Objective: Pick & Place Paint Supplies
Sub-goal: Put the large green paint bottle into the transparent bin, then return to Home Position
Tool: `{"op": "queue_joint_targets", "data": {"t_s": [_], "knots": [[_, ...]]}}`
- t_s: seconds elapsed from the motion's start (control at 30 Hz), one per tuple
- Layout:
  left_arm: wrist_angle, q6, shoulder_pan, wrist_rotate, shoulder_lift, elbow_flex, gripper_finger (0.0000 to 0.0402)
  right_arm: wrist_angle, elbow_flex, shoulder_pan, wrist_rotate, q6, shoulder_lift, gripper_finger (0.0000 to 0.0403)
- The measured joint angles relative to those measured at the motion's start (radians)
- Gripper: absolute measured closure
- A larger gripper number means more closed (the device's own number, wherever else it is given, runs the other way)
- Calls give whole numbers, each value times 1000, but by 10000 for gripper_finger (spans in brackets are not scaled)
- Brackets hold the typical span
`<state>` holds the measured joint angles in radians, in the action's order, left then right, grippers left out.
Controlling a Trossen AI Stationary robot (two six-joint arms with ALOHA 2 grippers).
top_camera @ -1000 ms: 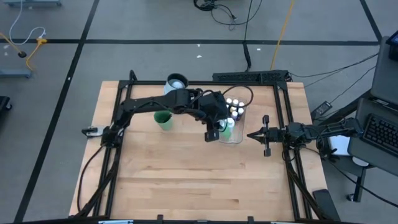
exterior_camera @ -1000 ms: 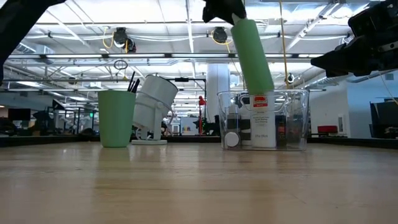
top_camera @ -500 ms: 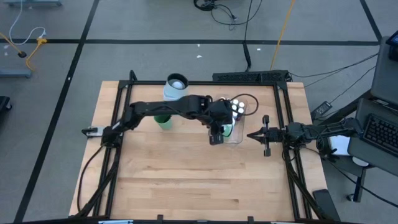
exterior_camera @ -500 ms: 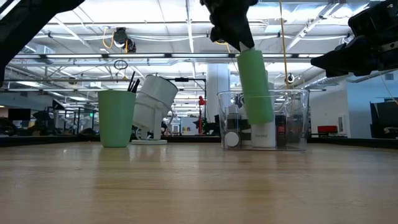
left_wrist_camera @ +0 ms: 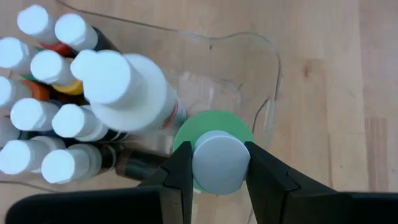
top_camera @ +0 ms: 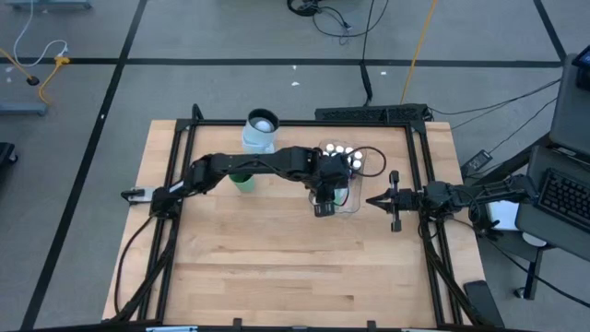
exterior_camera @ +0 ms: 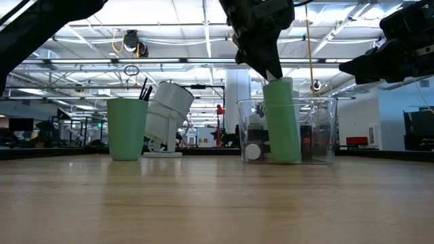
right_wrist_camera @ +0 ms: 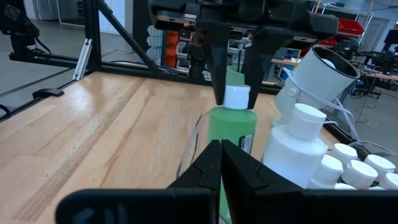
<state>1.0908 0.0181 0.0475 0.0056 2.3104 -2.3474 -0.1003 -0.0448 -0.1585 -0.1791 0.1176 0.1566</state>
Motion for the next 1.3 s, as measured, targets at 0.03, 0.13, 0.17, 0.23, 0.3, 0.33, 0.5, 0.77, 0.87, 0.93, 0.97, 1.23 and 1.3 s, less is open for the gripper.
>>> {"op": "queue_joint_targets", "data": {"t_s": [0.03,0.13,0.17,0.23,0.3,0.33,0.5,0.77,0.87,0.93,0.97,1.23,1.3], "knots": [[0,0,0,-1,2,0,301,0,0,0,0,0,0,399],[-10,-6,0,-6,6,-1,301,0,0,0,0,1,0,399],[-9,-13,0,-7,6,-1,301,0,0,0,0,1,0,399],[-8,-14,0,-8,6,-1,287,0,0,0,0,2,0,399],[-8,-19,0,-7,8,-1,253,0,0,0,0,2,0,399],[-2,-20,0,-9,10,-1,230,0,0,0,0,2,0,399],[-1,-18,0,-8,11,0,133,0,0,0,0,2,0,399],[46,15,-19,-7,-62,-6,52,8,0,0,-1,5,1,399],[116,-15,-37,-7,-131,-9,46,9,0,0,-1,7,4,399],[210,-56,-46,-14,-189,-9,51,9,0,0,0,4,4,399],[272,-78,-52,-24,-220,-9,57,9,0,0,0,3,4,399],[358,-213,-161,-163,-555,246,204,8,0,0,0,-3,5,399],[318,-228,-198,-163,-670,394,262,13,0,0,2,-17,7,399]]}}
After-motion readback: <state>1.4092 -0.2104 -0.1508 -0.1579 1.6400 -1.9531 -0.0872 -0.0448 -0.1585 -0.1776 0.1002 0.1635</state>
